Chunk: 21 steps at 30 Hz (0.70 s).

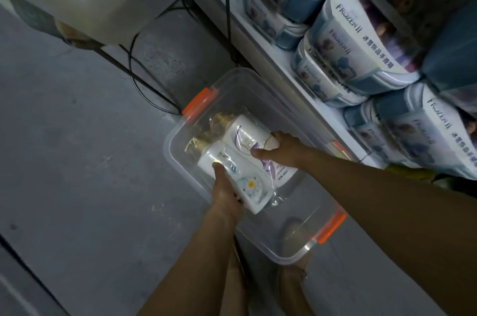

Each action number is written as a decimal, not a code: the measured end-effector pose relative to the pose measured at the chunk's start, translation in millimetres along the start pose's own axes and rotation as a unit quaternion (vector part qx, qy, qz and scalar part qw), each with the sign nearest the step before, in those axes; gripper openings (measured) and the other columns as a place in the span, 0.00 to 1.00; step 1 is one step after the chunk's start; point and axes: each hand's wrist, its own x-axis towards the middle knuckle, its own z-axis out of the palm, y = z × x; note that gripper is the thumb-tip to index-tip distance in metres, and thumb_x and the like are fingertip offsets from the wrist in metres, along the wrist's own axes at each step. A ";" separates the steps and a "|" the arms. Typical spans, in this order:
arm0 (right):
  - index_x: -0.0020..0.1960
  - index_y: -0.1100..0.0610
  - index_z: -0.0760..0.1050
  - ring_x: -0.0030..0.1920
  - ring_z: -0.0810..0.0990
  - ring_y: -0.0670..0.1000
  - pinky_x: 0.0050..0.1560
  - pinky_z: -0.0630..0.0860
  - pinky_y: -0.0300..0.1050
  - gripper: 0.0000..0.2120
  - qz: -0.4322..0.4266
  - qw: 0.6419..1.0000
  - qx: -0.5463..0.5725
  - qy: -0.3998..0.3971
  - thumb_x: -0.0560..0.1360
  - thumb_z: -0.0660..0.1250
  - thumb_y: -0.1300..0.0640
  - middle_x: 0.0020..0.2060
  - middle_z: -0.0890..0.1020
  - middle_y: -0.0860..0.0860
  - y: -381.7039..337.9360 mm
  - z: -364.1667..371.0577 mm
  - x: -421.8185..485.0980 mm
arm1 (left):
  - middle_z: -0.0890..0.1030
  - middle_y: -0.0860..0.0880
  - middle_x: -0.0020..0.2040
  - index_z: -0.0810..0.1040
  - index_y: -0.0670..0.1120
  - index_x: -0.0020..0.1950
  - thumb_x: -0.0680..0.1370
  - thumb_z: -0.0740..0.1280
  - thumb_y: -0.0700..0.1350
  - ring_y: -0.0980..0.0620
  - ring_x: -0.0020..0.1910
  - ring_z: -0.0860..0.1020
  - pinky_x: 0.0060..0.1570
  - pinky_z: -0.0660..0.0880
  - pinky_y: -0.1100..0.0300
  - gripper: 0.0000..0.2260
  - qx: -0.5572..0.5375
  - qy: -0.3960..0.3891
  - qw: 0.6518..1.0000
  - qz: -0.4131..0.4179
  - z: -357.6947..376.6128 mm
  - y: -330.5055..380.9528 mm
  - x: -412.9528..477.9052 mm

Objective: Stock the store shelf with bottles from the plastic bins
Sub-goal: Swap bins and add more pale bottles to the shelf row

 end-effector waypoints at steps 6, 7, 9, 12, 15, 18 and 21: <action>0.65 0.56 0.72 0.53 0.81 0.51 0.51 0.78 0.47 0.39 0.021 0.993 0.118 -0.019 0.61 0.80 0.39 0.56 0.81 0.52 9.1 -20.0 -18.6 | 0.87 0.42 0.46 0.80 0.46 0.60 0.78 0.59 0.67 0.40 0.46 0.84 0.46 0.80 0.44 0.27 -0.005 -0.062 0.998 -0.027 4.3 -0.6 -15.9; 0.65 0.56 0.72 0.52 0.81 0.52 0.50 0.78 0.46 0.37 0.025 0.991 0.133 -0.017 0.63 0.80 0.41 0.56 0.81 0.53 9.8 -21.8 -26.7 | 0.87 0.42 0.45 0.80 0.46 0.60 0.78 0.59 0.66 0.41 0.43 0.85 0.42 0.80 0.46 0.27 -0.007 -0.068 0.997 -0.031 4.6 -0.8 -23.3; 0.64 0.57 0.72 0.49 0.82 0.51 0.44 0.78 0.44 0.34 0.026 0.985 0.170 -0.015 0.65 0.80 0.45 0.53 0.81 0.52 11.8 -22.4 -46.1 | 0.87 0.42 0.45 0.80 0.46 0.60 0.79 0.59 0.65 0.41 0.41 0.86 0.40 0.80 0.47 0.25 0.002 -0.078 0.997 -0.026 3.5 -1.9 -38.7; 0.60 0.56 0.72 0.42 0.81 0.46 0.32 0.75 0.37 0.27 0.026 0.975 0.222 -0.008 0.67 0.80 0.50 0.47 0.81 0.49 15.7 -22.1 -82.5 | 0.86 0.41 0.50 0.80 0.45 0.62 0.75 0.67 0.64 0.39 0.48 0.85 0.47 0.81 0.42 0.27 0.043 -0.071 0.997 -0.004 -1.5 -4.0 -65.1; 0.57 0.54 0.73 0.43 0.82 0.48 0.33 0.76 0.38 0.24 0.024 0.967 0.255 0.003 0.67 0.79 0.48 0.47 0.83 0.50 14.5 -21.0 -122.9 | 0.86 0.40 0.52 0.80 0.43 0.62 0.69 0.75 0.62 0.40 0.49 0.85 0.45 0.83 0.44 0.30 0.105 -0.052 0.992 0.044 -8.8 -4.1 -100.6; 0.51 0.52 0.76 0.41 0.85 0.51 0.37 0.80 0.43 0.19 0.033 0.952 0.303 0.008 0.67 0.79 0.49 0.44 0.85 0.51 8.4 -26.2 -167.5 | 0.86 0.40 0.51 0.79 0.41 0.62 0.69 0.77 0.60 0.41 0.48 0.85 0.45 0.83 0.44 0.30 0.124 -0.058 0.989 0.064 -15.6 0.1 -143.7; 0.52 0.53 0.78 0.43 0.87 0.55 0.45 0.83 0.53 0.24 0.032 0.945 0.325 -0.010 0.62 0.81 0.45 0.44 0.87 0.53 -2.2 -38.2 -216.7 | 0.86 0.40 0.51 0.79 0.40 0.62 0.72 0.77 0.56 0.41 0.48 0.85 0.40 0.84 0.49 0.26 0.134 -0.074 0.984 0.089 -19.8 5.4 -195.3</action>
